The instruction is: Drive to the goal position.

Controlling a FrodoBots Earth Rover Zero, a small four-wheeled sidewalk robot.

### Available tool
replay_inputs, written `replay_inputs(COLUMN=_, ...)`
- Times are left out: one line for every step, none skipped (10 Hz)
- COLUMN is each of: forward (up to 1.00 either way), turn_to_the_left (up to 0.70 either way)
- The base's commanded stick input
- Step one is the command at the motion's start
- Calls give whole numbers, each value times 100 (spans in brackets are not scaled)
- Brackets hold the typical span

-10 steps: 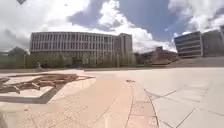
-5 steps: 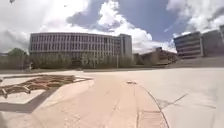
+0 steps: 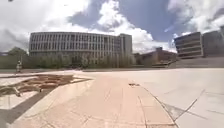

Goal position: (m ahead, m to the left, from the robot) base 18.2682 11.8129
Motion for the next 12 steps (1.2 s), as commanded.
replay_inputs(forward=70, turn_to_the_left=2)
replay_inputs(forward=70, turn_to_the_left=2)
replay_inputs(forward=70, turn_to_the_left=2)
replay_inputs(forward=70, turn_to_the_left=2)
replay_inputs(forward=70, turn_to_the_left=2)
replay_inputs(forward=70, turn_to_the_left=2)
replay_inputs(forward=70, turn_to_the_left=2)
replay_inputs(forward=70, turn_to_the_left=2)
replay_inputs(forward=70, turn_to_the_left=2)
replay_inputs(forward=70, turn_to_the_left=2)
replay_inputs(forward=70, turn_to_the_left=2)
replay_inputs(forward=70, turn_to_the_left=2)
